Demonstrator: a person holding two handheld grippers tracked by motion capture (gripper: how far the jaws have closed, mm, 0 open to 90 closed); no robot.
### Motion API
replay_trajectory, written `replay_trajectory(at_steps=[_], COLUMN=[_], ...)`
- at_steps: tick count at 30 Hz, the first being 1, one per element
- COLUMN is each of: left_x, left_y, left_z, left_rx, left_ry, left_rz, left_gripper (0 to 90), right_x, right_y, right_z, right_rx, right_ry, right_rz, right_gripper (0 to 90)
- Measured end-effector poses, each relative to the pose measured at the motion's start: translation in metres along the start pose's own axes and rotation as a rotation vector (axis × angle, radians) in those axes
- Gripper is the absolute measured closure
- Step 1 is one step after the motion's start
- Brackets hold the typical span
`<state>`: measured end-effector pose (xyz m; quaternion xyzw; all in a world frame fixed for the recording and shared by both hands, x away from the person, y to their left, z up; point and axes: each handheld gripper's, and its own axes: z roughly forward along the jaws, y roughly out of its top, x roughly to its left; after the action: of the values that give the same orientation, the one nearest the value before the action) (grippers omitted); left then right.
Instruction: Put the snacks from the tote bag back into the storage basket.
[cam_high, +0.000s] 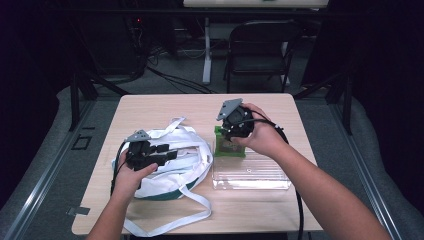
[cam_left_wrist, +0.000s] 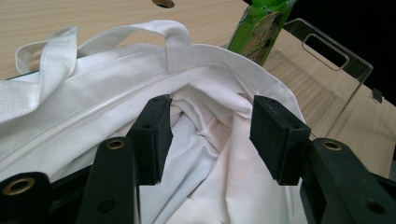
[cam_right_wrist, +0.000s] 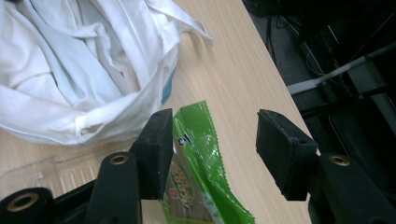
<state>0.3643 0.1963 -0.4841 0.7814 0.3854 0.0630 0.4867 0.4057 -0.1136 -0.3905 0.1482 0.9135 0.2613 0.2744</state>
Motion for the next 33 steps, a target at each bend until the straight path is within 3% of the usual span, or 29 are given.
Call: replay_trajectory(at_steps=[5,19,33], left_x=[0.0,0.001,0.0], left_y=[0.0,-0.001,-0.002], left_z=[0.0,-0.001,-0.002], left_rx=[0.002,0.006,-0.001], left_ry=[0.002,0.002,0.005], left_rz=[-0.002,-0.005,-0.005], left_gripper=[48.5,48.5,48.5], right_x=[0.008,0.013,0.014], right_y=[-0.001,-0.008,-0.024], right_z=[-0.005,-0.011,-0.017], right_rx=[-0.063,-0.14,-0.18], right_ry=[-0.005,0.003,0.004], right_rz=[0.061,0.197,0.268], right_gripper=[46.4,46.6,46.2])
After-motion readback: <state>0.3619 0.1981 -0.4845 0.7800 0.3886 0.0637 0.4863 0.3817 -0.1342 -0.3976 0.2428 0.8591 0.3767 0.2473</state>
